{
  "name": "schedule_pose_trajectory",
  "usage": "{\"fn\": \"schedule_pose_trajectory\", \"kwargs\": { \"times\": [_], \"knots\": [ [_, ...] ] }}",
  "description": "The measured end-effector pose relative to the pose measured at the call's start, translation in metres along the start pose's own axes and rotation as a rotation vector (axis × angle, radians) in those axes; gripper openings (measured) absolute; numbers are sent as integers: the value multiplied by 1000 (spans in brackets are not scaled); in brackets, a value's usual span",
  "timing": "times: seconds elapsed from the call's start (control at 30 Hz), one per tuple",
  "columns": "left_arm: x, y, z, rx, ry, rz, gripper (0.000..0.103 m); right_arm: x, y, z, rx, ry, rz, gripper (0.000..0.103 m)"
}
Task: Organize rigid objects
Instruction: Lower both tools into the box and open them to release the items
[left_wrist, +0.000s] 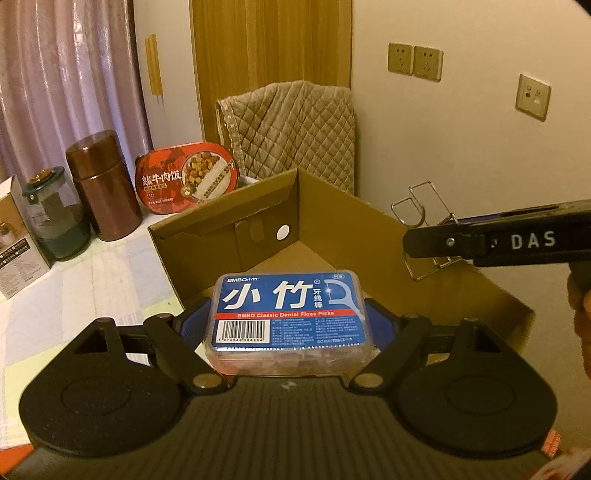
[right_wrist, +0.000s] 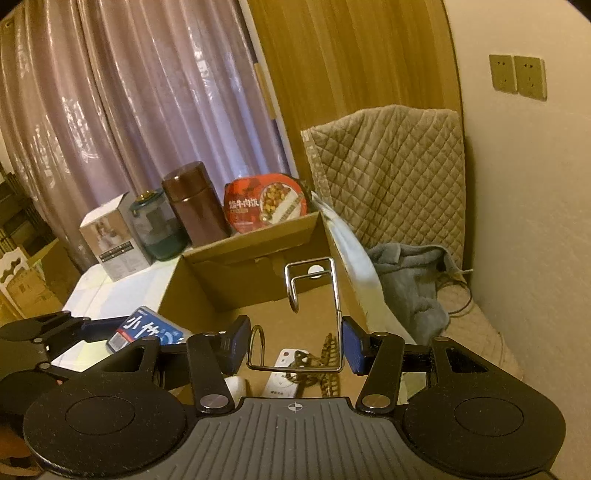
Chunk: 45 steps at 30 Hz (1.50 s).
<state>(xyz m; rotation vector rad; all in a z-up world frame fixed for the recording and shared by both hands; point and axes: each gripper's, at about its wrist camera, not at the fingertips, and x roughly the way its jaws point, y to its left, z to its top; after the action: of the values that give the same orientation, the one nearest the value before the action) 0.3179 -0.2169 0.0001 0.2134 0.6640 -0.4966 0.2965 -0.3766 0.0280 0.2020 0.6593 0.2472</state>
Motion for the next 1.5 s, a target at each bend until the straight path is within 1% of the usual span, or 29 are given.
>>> {"fn": "schedule_pose_trajectory", "kwargs": {
  "times": [0.33,0.43,0.83,1.0,1.1,1.2,1.37,1.5],
  "knots": [
    [29,-3,-1,32,33,15,83,25,-5,-2,11,26,4,49],
    [31,-7,-1,50,32,25,83,27,-8,-3,18,28,9,49],
    [37,-10,0,63,32,26,83,28,-13,-6,26,30,7,49],
    [36,-5,3,42,13,16,83,26,-13,-6,37,26,1,49],
    [29,0,5,27,-7,28,83,24,-14,-6,39,22,0,49],
    [20,10,6,-15,-17,38,83,24,-13,-5,39,24,1,49],
    [5,24,3,-70,-26,65,83,23,-8,-7,30,34,12,49],
    [-5,31,-3,-93,-30,73,83,29,-2,-10,14,64,22,49]
  ]
}}
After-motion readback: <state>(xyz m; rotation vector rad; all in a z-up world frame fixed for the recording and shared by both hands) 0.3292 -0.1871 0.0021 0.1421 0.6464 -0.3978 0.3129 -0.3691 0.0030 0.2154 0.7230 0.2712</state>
